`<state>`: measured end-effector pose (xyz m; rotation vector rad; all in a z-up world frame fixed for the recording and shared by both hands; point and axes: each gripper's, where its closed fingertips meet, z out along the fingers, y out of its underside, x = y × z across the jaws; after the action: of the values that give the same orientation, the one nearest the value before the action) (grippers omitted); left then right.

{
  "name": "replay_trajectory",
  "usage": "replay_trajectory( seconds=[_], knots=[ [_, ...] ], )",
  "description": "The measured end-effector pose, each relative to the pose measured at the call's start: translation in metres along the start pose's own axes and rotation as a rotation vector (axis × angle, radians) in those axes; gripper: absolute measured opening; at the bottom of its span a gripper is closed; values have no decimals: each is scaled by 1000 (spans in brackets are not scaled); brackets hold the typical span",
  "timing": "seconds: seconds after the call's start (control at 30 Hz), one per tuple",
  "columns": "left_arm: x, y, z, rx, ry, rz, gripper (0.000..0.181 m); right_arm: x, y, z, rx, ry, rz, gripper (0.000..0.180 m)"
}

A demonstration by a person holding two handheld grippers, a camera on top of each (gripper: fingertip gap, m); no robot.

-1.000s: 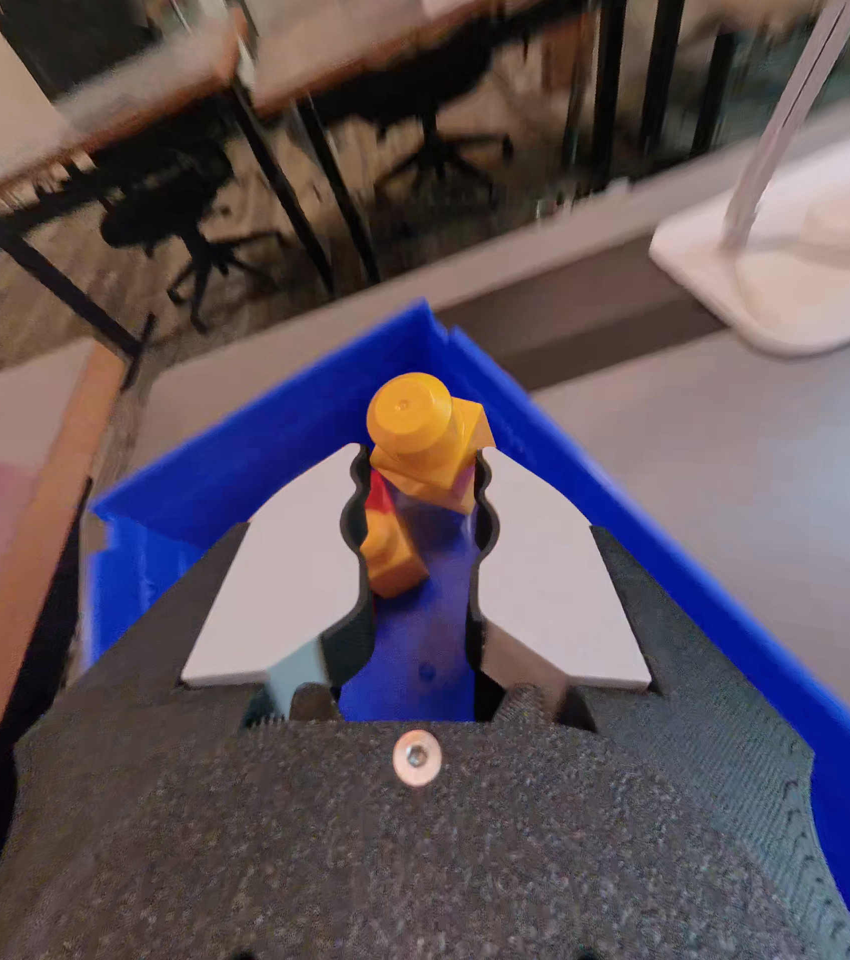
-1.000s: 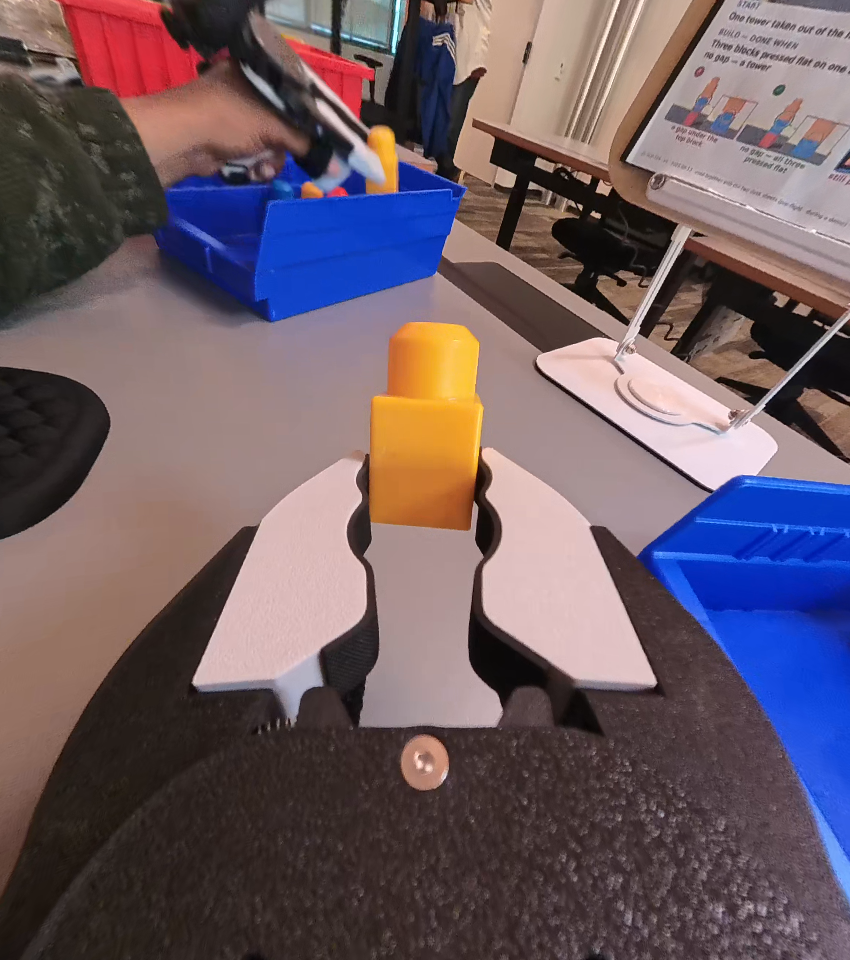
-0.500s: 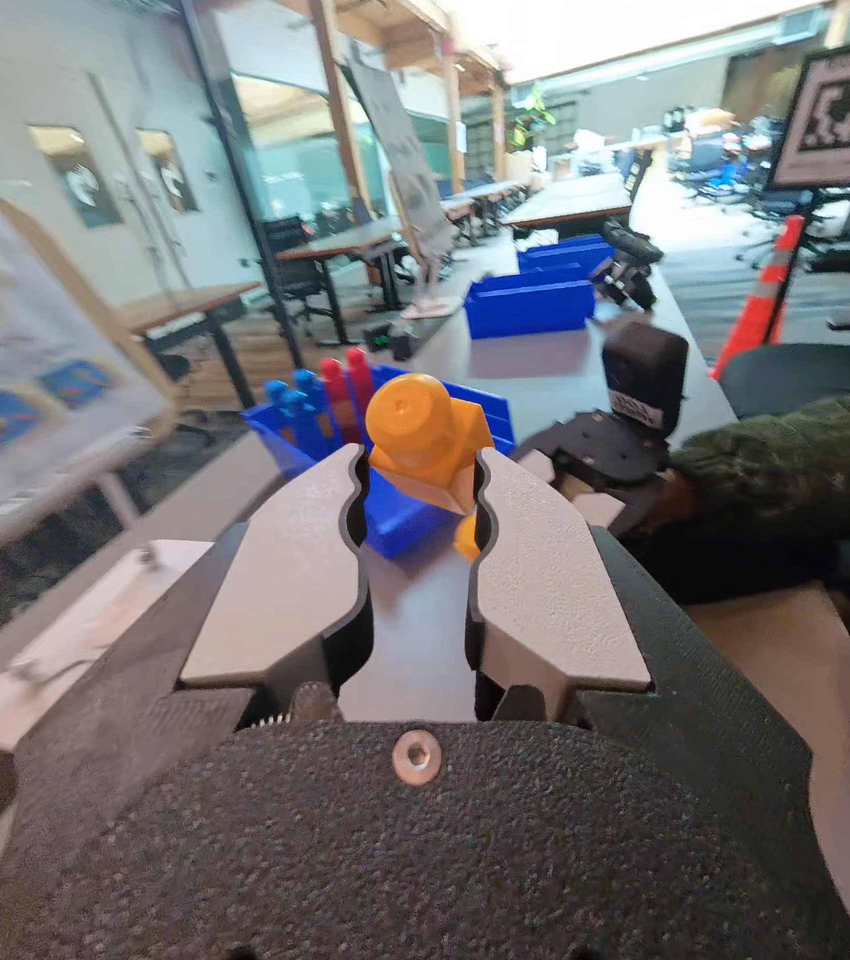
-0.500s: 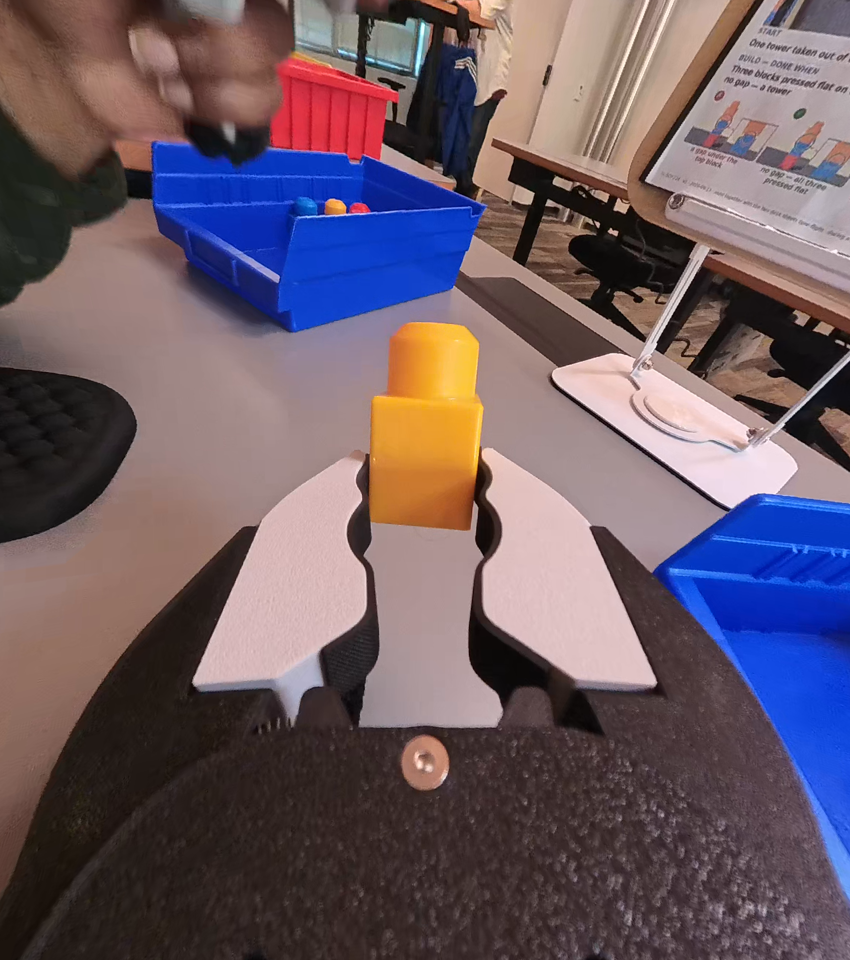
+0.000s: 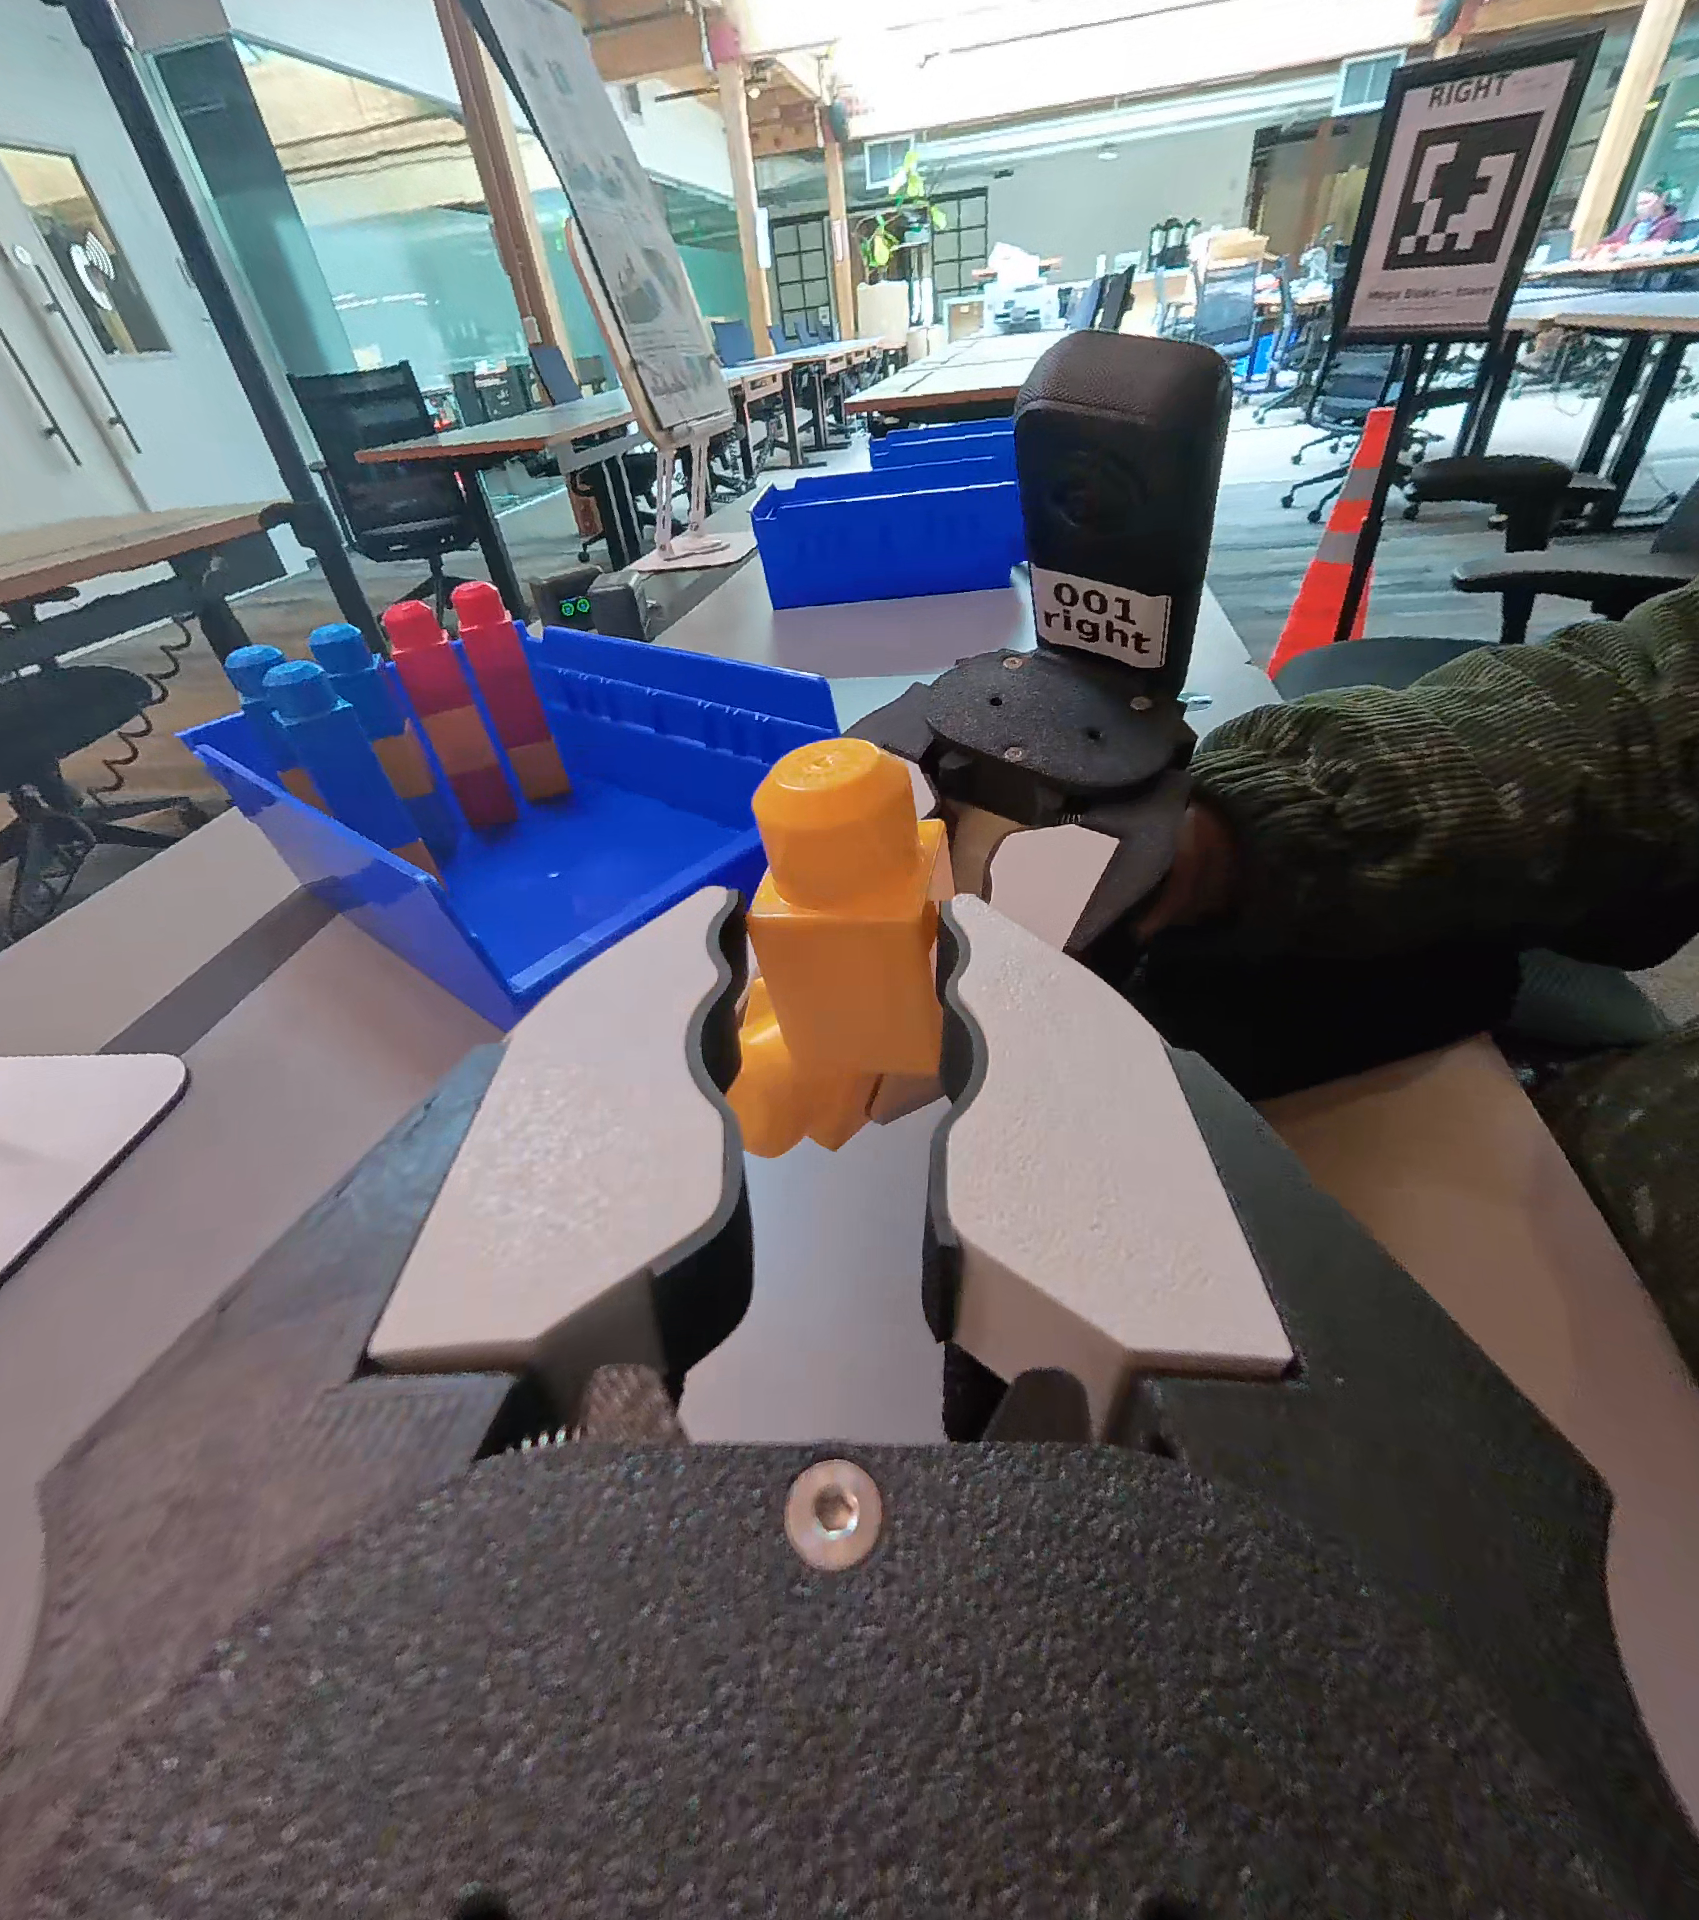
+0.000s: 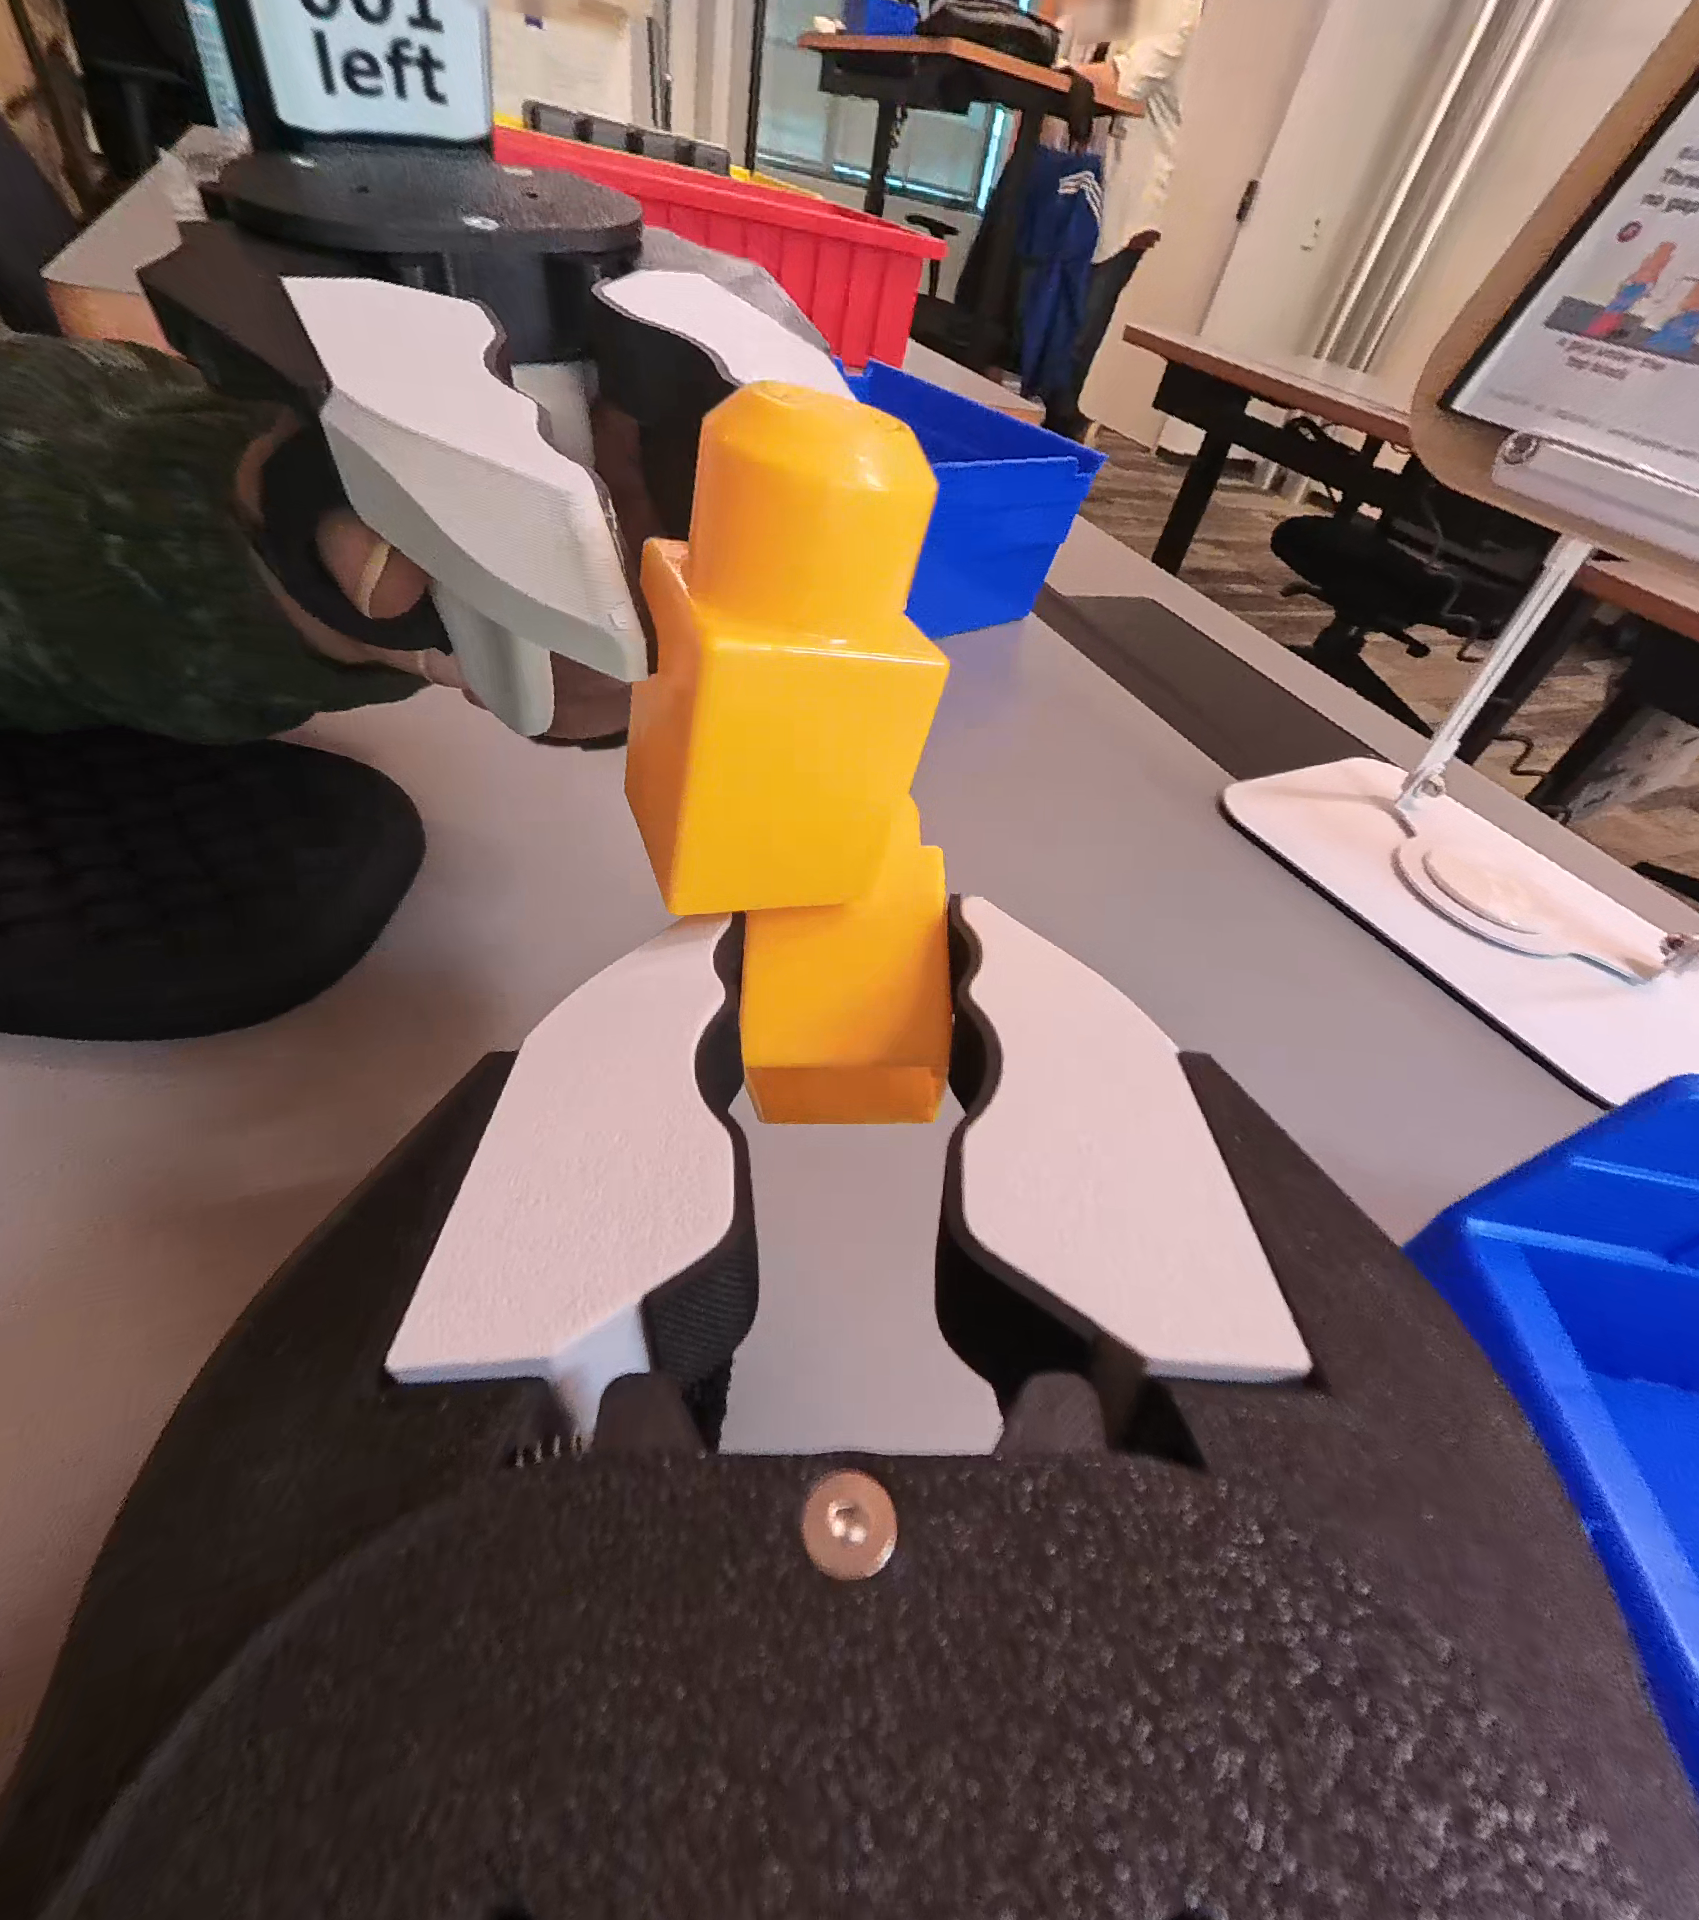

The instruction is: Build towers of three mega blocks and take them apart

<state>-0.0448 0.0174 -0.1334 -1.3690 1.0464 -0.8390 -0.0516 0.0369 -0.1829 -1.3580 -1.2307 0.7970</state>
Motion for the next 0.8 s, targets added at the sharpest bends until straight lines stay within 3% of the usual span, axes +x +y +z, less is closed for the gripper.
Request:
replay_trajectory(
  seconds=[0.4, 0.57, 0.8],
  knots=[
    [7, -3, -5, 85, 90, -46, 37, -10, -14, -6, 87, -73, 8, 36],
    [3, 8, -3, 38, 67, -15, 39, -12, -22, -10, 124, -106, 51, 36],
    [11, 14, 3, 19, 91, 3, 49, -18, -12, -6, 45, -119, 22, 36]
  ],
)
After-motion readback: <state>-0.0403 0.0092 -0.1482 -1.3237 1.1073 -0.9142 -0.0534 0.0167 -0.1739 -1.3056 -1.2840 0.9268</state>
